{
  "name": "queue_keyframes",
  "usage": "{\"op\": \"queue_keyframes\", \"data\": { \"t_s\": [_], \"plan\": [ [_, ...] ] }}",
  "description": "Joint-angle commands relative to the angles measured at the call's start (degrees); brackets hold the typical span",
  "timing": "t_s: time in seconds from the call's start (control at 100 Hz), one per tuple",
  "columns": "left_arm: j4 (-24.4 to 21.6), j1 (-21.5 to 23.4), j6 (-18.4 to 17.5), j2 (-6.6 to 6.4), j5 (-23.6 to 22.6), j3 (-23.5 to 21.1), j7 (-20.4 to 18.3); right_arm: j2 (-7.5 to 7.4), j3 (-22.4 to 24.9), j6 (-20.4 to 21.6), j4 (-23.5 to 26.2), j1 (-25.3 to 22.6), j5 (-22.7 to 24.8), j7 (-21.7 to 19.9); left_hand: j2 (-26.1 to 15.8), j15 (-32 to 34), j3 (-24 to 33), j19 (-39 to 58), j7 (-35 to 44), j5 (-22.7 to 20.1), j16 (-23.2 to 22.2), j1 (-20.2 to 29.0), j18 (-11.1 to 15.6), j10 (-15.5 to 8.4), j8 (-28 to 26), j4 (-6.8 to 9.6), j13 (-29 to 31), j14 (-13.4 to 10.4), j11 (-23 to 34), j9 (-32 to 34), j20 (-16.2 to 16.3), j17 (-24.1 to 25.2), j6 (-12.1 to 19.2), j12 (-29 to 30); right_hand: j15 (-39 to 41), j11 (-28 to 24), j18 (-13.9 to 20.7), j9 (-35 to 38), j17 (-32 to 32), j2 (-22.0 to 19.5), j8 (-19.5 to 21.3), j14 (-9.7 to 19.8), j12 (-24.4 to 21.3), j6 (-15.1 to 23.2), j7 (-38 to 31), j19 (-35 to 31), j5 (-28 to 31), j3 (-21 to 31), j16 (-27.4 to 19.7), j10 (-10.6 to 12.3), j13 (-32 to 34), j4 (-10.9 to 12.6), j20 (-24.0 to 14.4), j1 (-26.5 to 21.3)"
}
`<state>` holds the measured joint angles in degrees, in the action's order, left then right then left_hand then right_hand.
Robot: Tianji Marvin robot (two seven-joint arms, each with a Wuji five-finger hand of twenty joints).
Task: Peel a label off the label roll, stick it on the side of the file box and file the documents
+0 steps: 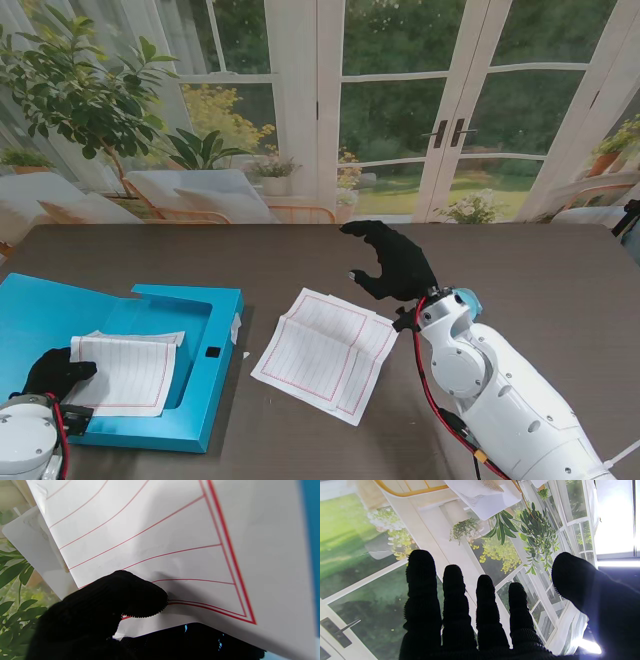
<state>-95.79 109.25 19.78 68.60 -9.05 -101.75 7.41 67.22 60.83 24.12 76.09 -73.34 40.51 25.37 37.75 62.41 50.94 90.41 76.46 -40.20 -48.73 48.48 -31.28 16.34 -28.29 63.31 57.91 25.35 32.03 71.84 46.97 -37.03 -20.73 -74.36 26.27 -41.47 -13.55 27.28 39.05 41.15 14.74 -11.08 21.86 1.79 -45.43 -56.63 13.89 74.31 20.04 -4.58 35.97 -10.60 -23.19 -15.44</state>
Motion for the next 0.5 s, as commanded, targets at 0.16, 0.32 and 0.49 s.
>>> {"op": "queue_keyframes", "data": {
  "t_s": [0.16,0.32,0.49],
  "plan": [
    [1.7,-2.6,-0.5,0.50,0.7,1.1,0.3,0.14,-0.3,0.3,-0.9,-0.3,-0.6,-0.8,1.1,2.1,0.2,-0.9,3.5,0.0,0.6,-2.1,-2.0,-0.9,-2.4,2.88,-0.7,2.8,1.6,-0.3,0.6,0.1,-4.4,0.0,-0.2,0.7,0.0,0.6,-26.3,-0.7,0.6,0.3,0.0,-0.9,-0.6,0.3,0.2,-0.3,0.2,-0.8,1.3,0.2,-0.7,1.5],
    [2.4,-3.7,0.8,0.14,0.1,1.8,-0.9,0.21,-0.3,0.5,-1.3,-0.2,-0.9,-0.8,0.9,1.7,-0.2,-1.5,3.2,0.3,0.5,-2.2,-2.2,-0.5,-2.4,3.64,-1.9,3.3,1.4,-1.2,0.7,1.0,-4.2,-0.1,-0.1,0.7,0.0,0.7,-26.2,-0.9,0.6,0.4,0.0,-0.9,-0.6,0.2,0.2,-0.4,0.2,-0.8,1.6,0.3,-0.7,1.5],
    [1.9,-4.1,4.1,-0.71,-1.9,2.4,-4.0,0.28,-0.3,0.7,-1.6,-0.2,-1.3,-0.9,-1.9,-1.7,1.8,-4.4,-1.3,2.6,0.7,-6.0,-0.5,0.7,-1.0,12.25,-7.1,3.2,-1.9,-6.2,1.5,5.6,-3.3,-0.2,0.0,0.7,-0.1,0.7,-26.1,-1.1,0.6,0.3,0.0,-1.3,-0.6,0.2,0.1,-0.4,0.3,-1.0,1.8,0.3,-0.7,1.5]
  ]
}}
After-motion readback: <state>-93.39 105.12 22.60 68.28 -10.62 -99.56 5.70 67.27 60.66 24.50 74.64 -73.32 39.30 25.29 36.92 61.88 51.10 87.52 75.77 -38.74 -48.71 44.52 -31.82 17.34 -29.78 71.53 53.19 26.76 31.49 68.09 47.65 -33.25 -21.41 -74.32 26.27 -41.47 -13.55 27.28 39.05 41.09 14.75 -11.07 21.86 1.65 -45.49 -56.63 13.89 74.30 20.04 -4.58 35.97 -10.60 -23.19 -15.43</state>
